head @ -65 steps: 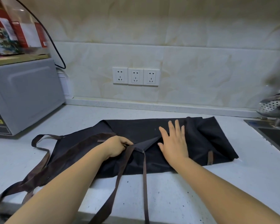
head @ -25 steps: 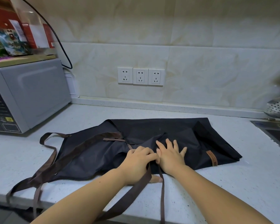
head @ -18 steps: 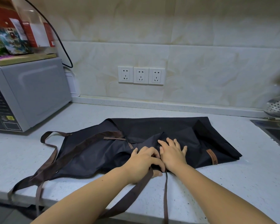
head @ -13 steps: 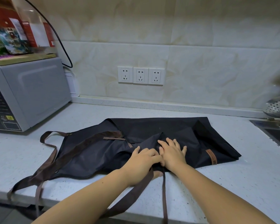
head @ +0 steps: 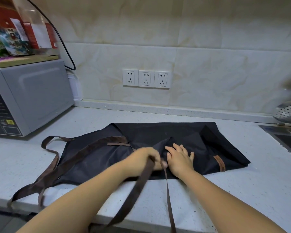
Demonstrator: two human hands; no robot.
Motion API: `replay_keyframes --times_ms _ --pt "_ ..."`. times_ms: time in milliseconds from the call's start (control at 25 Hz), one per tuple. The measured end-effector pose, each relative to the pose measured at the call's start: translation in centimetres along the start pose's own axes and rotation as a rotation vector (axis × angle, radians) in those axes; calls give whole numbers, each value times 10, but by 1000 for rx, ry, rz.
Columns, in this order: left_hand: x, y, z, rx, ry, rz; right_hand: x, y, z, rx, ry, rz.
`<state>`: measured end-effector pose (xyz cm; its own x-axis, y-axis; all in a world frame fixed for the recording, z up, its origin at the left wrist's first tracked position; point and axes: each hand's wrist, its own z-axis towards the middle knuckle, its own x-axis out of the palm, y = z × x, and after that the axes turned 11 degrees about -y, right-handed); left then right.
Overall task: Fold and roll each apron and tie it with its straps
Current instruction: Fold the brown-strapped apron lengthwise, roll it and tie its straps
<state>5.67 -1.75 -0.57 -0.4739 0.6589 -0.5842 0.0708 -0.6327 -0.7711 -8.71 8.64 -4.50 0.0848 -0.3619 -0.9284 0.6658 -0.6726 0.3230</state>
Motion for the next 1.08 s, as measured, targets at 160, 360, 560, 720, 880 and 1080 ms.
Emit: replay_keyframes --times_ms 160,360,560,720,880,1080 --pt "-69 15 29 -816 -554 -934 0 2 -6 -14 33 -57" --pt "-165 72 17 -953 -873 -1179 -1 5 -6 14 78 -138" --pt "-202 71 -3 -920 -979 -16 -2 12 -5 40 122 -175" --pt "-133 17 -23 -440 -640 576 -7 30 -4 60 138 -222" --pt "-37 15 -37 -562 22 814 2 45 -19 -101 115 -186" --pt "-59 86 -54 -452 -239 779 0 35 -21 -26 180 -182"
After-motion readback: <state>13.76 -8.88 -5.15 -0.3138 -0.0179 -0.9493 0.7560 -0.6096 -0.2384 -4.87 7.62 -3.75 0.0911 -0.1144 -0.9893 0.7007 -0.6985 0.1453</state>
